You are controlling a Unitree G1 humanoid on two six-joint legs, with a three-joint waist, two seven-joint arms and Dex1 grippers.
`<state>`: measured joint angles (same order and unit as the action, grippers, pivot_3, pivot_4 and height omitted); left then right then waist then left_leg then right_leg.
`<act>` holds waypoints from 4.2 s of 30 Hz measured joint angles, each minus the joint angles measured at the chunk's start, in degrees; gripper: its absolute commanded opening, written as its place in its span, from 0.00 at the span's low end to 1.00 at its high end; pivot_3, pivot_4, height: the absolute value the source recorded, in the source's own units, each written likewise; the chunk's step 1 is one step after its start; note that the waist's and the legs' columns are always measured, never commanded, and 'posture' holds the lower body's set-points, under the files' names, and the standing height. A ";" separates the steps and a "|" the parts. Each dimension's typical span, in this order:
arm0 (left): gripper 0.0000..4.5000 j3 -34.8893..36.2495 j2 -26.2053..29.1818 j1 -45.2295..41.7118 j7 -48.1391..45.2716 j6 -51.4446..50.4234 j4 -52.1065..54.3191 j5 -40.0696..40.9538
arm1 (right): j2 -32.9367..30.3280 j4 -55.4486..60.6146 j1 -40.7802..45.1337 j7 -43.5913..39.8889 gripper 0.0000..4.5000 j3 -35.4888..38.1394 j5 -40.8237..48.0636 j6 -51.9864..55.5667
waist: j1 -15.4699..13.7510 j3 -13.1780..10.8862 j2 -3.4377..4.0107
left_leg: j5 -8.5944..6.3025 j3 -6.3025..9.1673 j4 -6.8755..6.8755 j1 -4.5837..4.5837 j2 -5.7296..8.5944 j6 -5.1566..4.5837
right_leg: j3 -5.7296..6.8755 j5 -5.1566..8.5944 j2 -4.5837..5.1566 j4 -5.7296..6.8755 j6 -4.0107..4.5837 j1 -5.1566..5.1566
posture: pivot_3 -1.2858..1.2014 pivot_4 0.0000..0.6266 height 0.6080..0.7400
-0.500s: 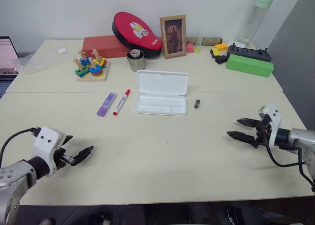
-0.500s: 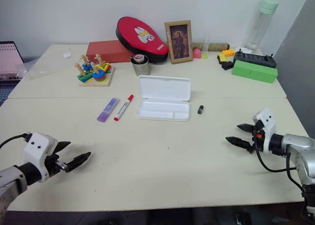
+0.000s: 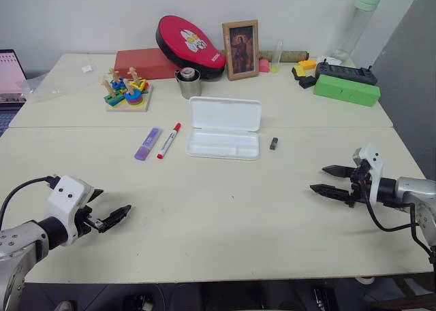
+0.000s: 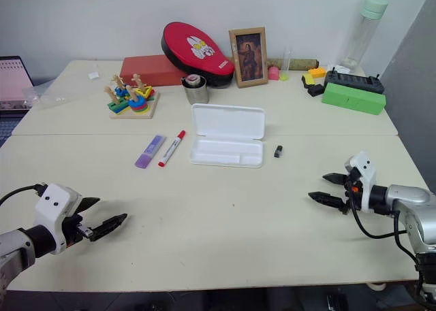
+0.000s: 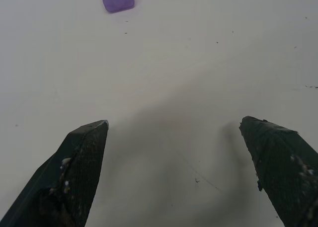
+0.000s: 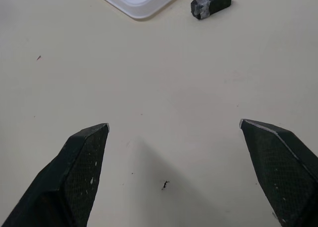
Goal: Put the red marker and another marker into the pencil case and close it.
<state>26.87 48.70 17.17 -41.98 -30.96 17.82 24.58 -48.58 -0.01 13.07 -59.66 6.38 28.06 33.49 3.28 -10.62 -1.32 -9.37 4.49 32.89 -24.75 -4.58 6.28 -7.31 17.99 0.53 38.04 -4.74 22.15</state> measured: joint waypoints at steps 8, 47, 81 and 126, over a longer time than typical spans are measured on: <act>1.00 -0.28 0.00 -1.54 -0.19 -0.06 -0.05 -0.96 | 0.00 0.00 0.04 -0.26 0.98 -0.34 -0.29 -0.06 | -0.01 0.00 0.00 | 0.00 0.00 0.04 0.00 0.00 0.00 | 0.00 -0.10 0.00 0.03 0.08 -0.01 | 0.52 0.24 1.00; 1.00 -22.09 -22.49 -29.43 6.39 2.88 1.76 0.46 | 30.01 -45.28 44.26 -2.72 0.88 -30.04 -27.03 -21.99 | 0.00 -0.01 0.02 | 0.03 0.25 0.86 -0.01 0.01 0.03 | 0.13 -0.22 -0.12 1.04 0.16 -0.08 | 0.52 0.24 1.00; 1.00 -16.18 -15.94 -21.51 5.08 -2.62 11.62 7.98 | 26.13 -18.13 26.98 -12.32 0.01 -28.16 -30.17 -26.24 | 0.03 -0.02 0.06 | 0.03 0.34 0.90 0.03 0.00 0.04 | 0.17 -0.19 -0.13 1.04 0.14 -0.19 | 0.52 0.24 1.00; 1.00 -17.84 -15.00 -40.90 13.36 -1.13 -23.97 -3.10 | 27.77 3.95 33.41 4.10 0.99 -10.37 -6.19 0.21 | -0.31 -0.03 0.06 | 0.03 0.35 0.89 -0.04 0.01 0.03 | 0.18 -0.21 -0.17 1.04 0.11 -0.10 | 0.52 0.24 1.00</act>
<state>9.03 33.70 -23.72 -28.61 -32.09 -6.15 21.48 -20.81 3.94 46.48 -55.56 -3.99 21.87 33.70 2.97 -10.65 -1.25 -9.34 4.84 33.78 -24.78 -4.57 6.31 -7.14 17.77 0.36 39.08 -4.63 22.05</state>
